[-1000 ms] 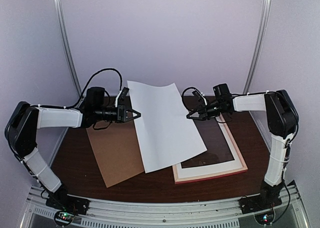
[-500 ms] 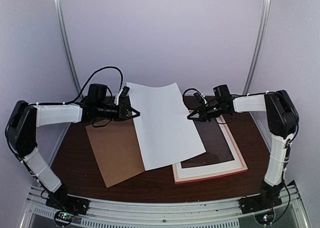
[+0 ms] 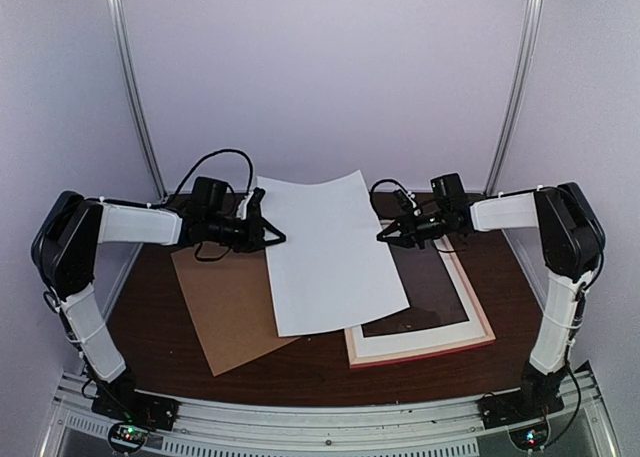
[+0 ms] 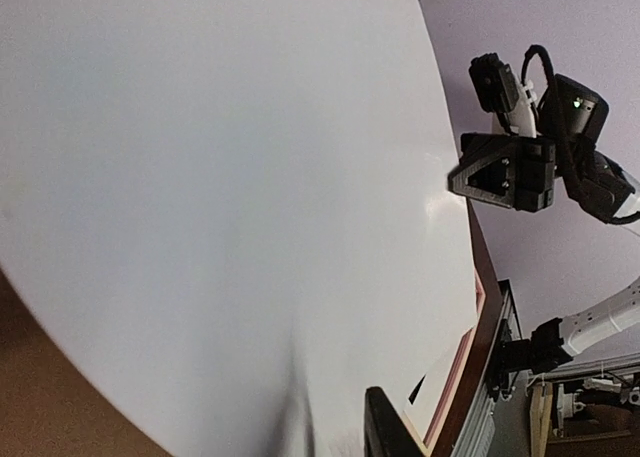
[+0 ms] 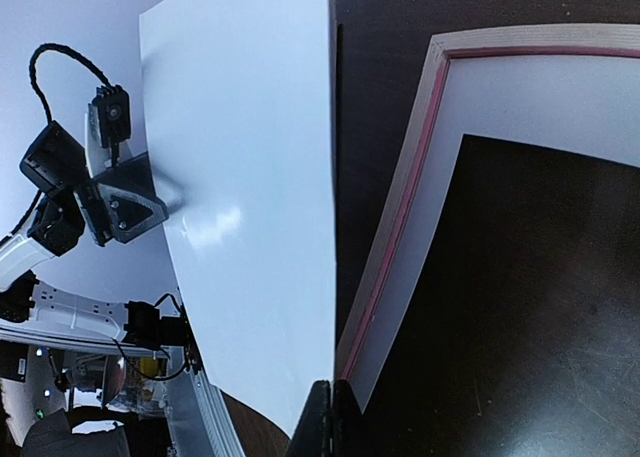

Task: Put the photo into the frame
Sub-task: Adjust the photo.

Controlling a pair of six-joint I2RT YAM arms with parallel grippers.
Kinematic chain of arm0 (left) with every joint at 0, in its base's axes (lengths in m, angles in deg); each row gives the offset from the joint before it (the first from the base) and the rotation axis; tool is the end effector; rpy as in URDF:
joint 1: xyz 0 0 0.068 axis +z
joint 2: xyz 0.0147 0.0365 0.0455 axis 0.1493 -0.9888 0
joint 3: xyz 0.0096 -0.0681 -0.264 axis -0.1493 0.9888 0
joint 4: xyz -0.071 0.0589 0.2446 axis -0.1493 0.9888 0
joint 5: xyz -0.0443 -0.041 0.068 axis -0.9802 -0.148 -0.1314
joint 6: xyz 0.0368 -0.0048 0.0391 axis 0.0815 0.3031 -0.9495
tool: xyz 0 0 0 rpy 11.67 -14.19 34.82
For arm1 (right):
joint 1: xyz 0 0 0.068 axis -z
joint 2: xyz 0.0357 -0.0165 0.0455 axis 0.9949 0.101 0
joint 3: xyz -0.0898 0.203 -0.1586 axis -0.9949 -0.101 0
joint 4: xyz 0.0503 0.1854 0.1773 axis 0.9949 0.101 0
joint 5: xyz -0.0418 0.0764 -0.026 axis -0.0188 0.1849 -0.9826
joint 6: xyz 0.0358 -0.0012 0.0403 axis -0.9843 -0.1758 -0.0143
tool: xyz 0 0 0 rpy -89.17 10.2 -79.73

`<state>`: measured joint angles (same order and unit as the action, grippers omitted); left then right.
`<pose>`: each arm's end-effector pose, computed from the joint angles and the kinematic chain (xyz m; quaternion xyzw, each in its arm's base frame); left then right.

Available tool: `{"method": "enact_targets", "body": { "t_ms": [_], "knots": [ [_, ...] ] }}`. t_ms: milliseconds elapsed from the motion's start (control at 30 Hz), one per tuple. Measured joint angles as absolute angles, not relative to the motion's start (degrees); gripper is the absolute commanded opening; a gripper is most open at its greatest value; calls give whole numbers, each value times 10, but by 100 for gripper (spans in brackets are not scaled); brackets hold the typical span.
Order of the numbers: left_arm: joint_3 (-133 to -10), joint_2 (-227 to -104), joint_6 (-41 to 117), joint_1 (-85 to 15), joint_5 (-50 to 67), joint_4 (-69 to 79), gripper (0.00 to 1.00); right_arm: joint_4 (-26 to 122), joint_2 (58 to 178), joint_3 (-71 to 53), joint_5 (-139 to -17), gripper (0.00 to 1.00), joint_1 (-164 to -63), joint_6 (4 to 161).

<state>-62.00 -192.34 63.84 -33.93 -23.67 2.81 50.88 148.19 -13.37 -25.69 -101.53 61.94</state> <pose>0.3385 -0.1858 0.2009 0.0702 0.8466 -0.4852 0.2071 0.3813 0.1511 0.1852 -0.1267 0.8096 0.5550 0.1433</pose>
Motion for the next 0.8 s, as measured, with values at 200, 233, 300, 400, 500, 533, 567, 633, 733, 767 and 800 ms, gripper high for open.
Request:
{"method": "enact_targets", "body": {
  "t_ms": [200,233,300,400,500,533,567,633,733,767,800],
  "knots": [
    [-627,-1936,666,-339,-244,6,11,496,1465,-154,-267,0,-1015,588],
    [-627,-1937,671,-339,-245,2,10,494,1464,-158,-270,0,-1015,582],
    [-627,-1937,676,-339,-245,-2,6,489,1462,-165,-274,0,-1015,575],
    [-627,-1937,686,-339,-244,-7,0,475,1458,-177,-281,0,-1015,561],
    [-627,-1937,691,-339,-244,-13,0,454,1451,-194,-287,0,-1015,543],
    [-627,-1937,692,-339,-244,-16,0,447,1449,-198,-289,0,-1015,537],
    [-627,-1937,693,-339,-244,-18,0,440,1447,-202,-290,0,-1015,532],
    [-627,-1937,695,-339,-244,-20,0,430,1442,-207,-291,6,-1016,525],
    [-627,-1937,700,-339,-246,-22,0,426,1431,-213,-293,18,-1016,520],
    [-627,-1937,702,-339,-247,-22,0,430,1427,-213,-296,24,-1017,524],
    [-627,-1937,706,-339,-248,-22,0,435,1424,-213,-300,30,-1017,527]
  ]
}}
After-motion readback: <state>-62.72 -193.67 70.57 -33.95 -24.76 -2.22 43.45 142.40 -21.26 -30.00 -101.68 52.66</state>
